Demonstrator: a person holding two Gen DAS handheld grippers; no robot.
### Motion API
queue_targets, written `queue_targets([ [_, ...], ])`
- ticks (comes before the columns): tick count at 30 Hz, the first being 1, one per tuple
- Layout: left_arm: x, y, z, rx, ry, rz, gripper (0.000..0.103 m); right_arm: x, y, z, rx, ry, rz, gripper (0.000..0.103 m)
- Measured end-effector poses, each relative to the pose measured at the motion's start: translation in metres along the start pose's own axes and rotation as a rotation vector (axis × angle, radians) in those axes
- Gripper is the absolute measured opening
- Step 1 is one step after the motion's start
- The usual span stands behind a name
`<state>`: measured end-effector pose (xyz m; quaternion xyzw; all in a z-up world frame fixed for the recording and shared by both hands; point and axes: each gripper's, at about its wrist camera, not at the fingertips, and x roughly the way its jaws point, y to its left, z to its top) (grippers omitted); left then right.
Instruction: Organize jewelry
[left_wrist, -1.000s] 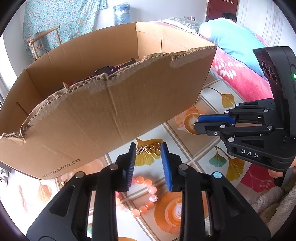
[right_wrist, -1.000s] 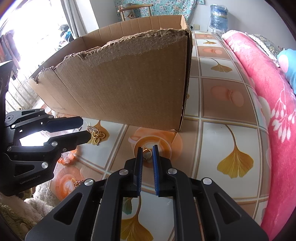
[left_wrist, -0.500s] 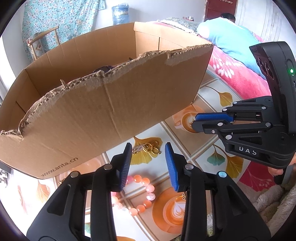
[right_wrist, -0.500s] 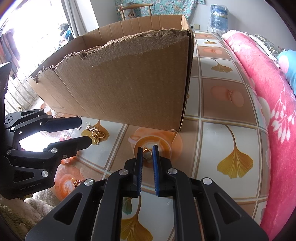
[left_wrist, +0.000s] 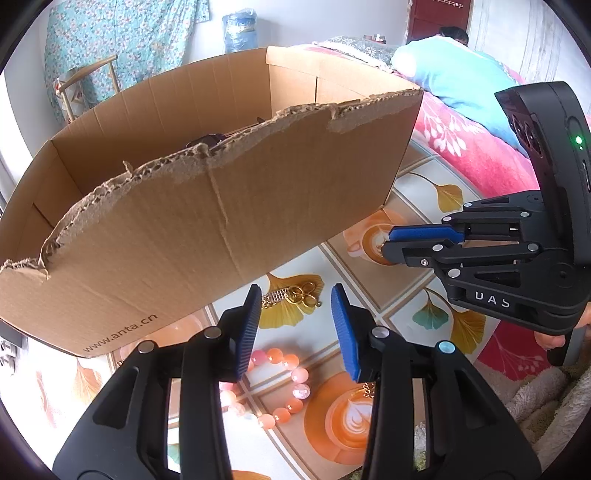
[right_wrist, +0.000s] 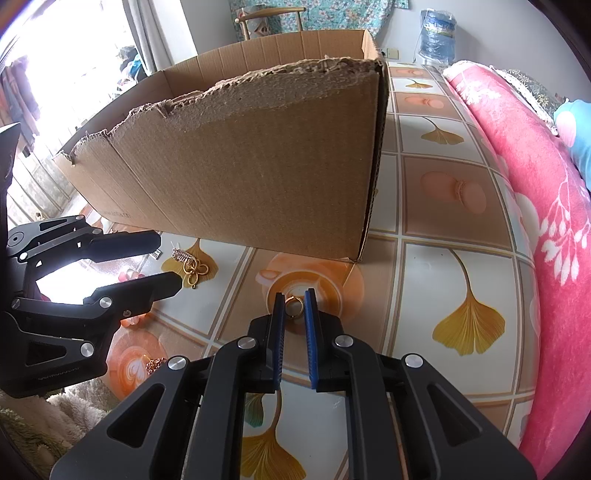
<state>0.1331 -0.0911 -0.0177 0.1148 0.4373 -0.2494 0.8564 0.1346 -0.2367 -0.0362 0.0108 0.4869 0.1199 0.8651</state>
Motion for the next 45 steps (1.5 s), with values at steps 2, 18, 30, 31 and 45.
queue_targets([
  [2,0.000,0.000,0.000,0.002,0.000,0.001,0.037,0.000,0.000,0.000,-0.001,0.000,0.000,0.011],
  [18,-0.004,0.000,-0.001,-0.004,-0.025,-0.006,0.037,0.000,0.000,0.000,0.007,-0.002,0.005,0.011],
  [30,0.007,0.011,0.001,-0.056,0.001,-0.081,0.022,0.000,-0.005,0.001,0.019,-0.004,0.023,0.011],
  [31,0.009,0.011,0.001,-0.061,0.004,-0.084,0.021,0.000,-0.006,0.001,0.018,-0.003,0.025,0.011],
  [45,0.026,0.003,0.007,-0.032,0.043,-0.040,0.014,0.001,-0.015,0.001,0.017,-0.009,0.043,0.011],
])
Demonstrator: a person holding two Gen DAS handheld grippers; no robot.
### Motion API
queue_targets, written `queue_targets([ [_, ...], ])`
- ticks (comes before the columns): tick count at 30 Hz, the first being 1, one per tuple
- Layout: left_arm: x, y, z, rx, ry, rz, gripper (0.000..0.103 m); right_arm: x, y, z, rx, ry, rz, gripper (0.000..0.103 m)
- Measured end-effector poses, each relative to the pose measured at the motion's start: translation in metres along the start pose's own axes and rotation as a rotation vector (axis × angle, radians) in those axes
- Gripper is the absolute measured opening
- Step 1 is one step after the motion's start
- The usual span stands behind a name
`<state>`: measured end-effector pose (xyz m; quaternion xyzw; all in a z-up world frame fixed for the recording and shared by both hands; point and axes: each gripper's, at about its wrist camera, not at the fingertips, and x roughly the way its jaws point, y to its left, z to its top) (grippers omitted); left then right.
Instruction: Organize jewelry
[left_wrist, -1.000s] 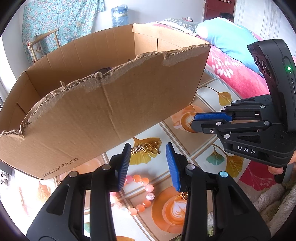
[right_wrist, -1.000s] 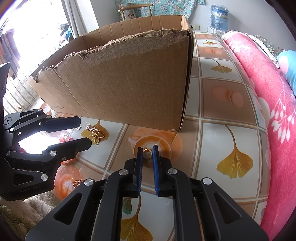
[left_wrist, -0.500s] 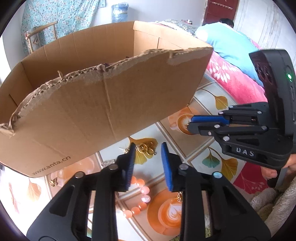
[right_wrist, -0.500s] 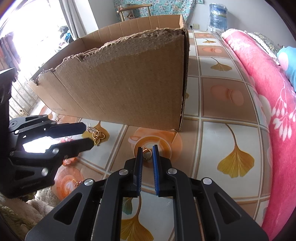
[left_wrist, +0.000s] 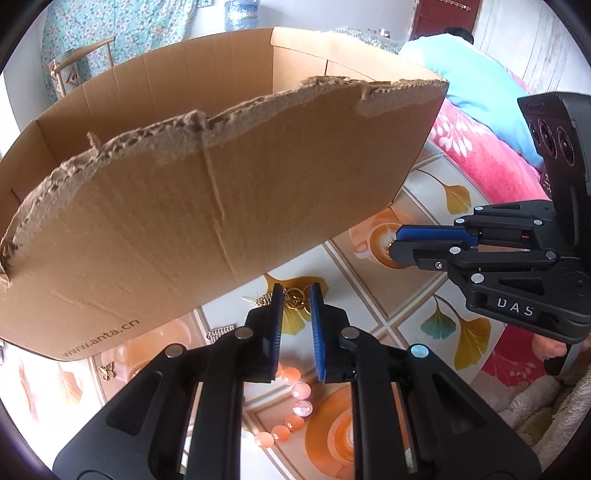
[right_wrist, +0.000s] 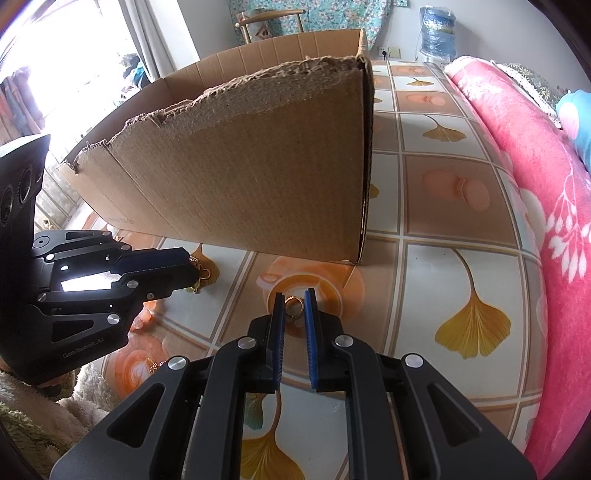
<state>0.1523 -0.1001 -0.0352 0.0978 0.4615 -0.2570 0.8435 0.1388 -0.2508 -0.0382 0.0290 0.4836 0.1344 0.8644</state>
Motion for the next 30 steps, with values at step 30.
queue_targets([
  [30,0.004,-0.020,0.003,0.077,0.007,0.089,0.010,-0.002,-0.001,-0.001,0.006,-0.008,0.020,0.011],
])
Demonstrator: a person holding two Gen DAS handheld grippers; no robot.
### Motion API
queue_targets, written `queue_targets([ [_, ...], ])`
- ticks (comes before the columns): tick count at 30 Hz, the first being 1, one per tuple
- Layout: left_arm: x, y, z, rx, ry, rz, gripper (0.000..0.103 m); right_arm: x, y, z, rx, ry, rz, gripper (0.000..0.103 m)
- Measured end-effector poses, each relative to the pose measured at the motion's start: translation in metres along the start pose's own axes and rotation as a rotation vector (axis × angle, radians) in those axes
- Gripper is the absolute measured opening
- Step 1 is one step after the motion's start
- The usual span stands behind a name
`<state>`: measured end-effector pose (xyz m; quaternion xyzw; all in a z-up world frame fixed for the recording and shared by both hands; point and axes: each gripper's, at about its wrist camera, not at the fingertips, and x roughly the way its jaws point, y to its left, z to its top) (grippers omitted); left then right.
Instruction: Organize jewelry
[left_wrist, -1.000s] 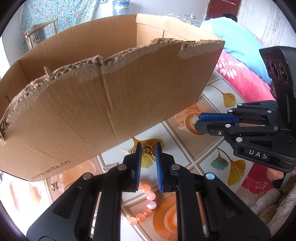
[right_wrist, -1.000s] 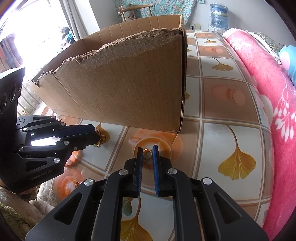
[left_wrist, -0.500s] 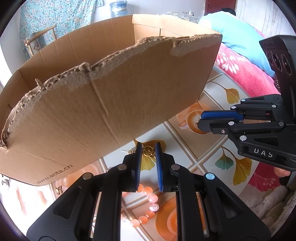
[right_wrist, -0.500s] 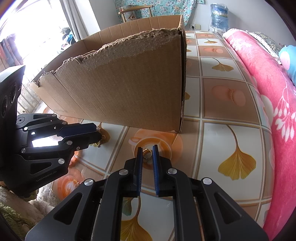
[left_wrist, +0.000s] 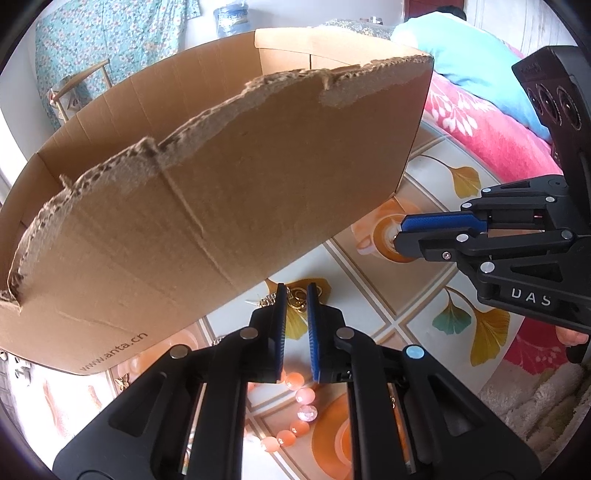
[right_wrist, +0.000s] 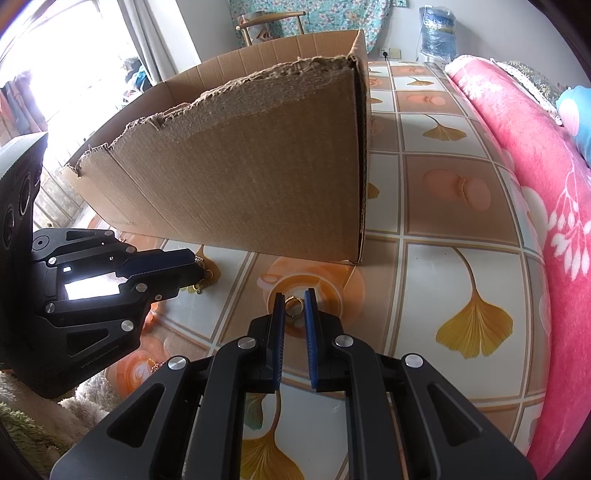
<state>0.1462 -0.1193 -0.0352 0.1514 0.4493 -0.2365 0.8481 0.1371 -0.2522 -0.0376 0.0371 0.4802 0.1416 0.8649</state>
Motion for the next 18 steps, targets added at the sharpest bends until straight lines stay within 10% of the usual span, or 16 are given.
queue_targets([
  [18,-0.005,0.015,-0.005,-0.070,-0.002,-0.037,0.053,0.001,0.006,0.000,-0.014,-0.001,-0.018,0.011],
])
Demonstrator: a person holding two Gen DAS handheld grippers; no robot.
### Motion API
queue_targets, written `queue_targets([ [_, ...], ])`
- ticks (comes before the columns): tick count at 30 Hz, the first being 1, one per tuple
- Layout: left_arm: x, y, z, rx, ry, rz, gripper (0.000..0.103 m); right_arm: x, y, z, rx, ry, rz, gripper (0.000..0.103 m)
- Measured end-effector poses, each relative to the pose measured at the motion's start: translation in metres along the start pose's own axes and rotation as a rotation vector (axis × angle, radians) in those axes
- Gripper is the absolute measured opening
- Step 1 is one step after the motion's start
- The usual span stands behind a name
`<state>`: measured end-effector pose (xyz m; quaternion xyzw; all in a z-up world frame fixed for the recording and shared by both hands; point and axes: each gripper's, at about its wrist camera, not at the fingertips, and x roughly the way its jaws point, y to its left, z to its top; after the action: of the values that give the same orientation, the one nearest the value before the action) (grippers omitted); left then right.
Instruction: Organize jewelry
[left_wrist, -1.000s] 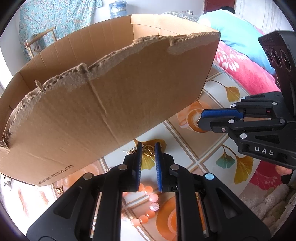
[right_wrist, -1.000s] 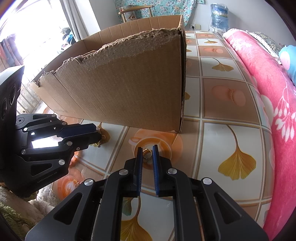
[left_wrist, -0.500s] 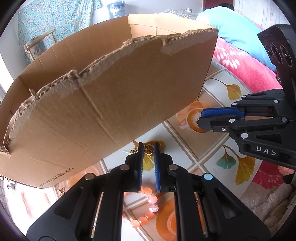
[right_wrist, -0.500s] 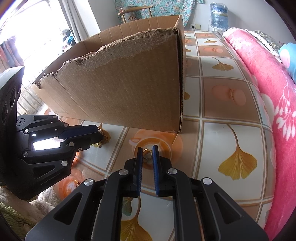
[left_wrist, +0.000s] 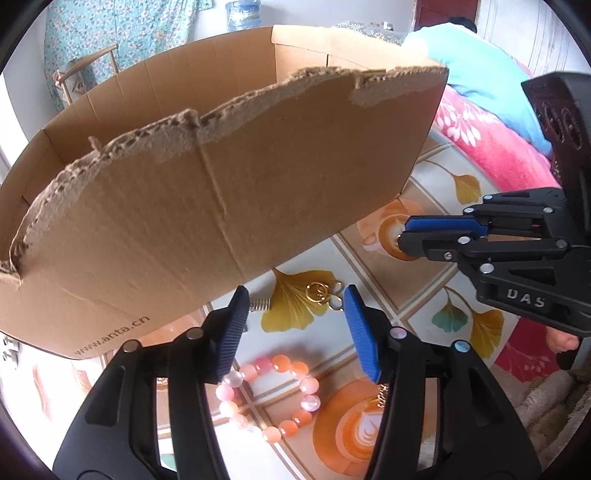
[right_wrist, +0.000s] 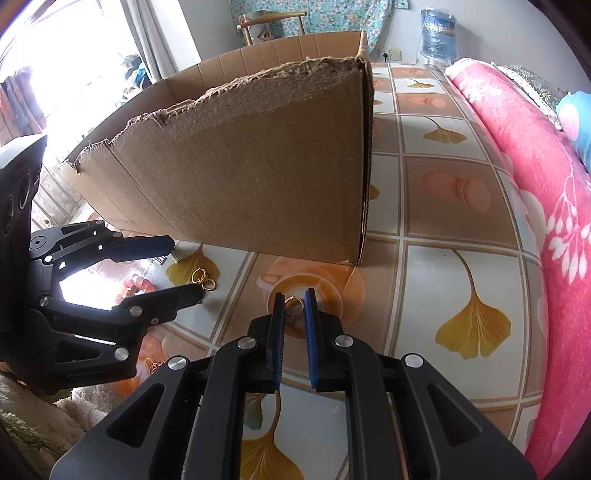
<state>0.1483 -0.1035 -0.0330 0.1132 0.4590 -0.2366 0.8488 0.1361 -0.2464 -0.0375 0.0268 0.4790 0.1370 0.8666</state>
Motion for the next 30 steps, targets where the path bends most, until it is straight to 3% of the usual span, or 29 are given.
queue_targets([
  [5,-0.017,0.001,-0.001,-0.008,-0.066,-0.045,0.057,0.000,0.002,0.000,-0.002,0.000,-0.008,0.011],
  [10,-0.022,0.001,-0.002,-0.012,-0.083,-0.086,0.057,0.000,0.002,-0.001,0.006,-0.002,-0.008,0.011],
  [15,-0.013,0.003,0.004,-0.027,-0.060,-0.099,0.033,0.001,0.001,0.000,0.009,-0.001,-0.005,0.011],
  [20,-0.003,0.003,0.008,-0.027,-0.033,-0.098,0.019,0.000,-0.001,-0.001,0.011,-0.001,-0.002,0.011],
  [30,0.008,-0.009,0.007,0.019,0.003,-0.057,0.016,0.000,-0.002,-0.001,0.015,-0.003,0.002,0.011],
])
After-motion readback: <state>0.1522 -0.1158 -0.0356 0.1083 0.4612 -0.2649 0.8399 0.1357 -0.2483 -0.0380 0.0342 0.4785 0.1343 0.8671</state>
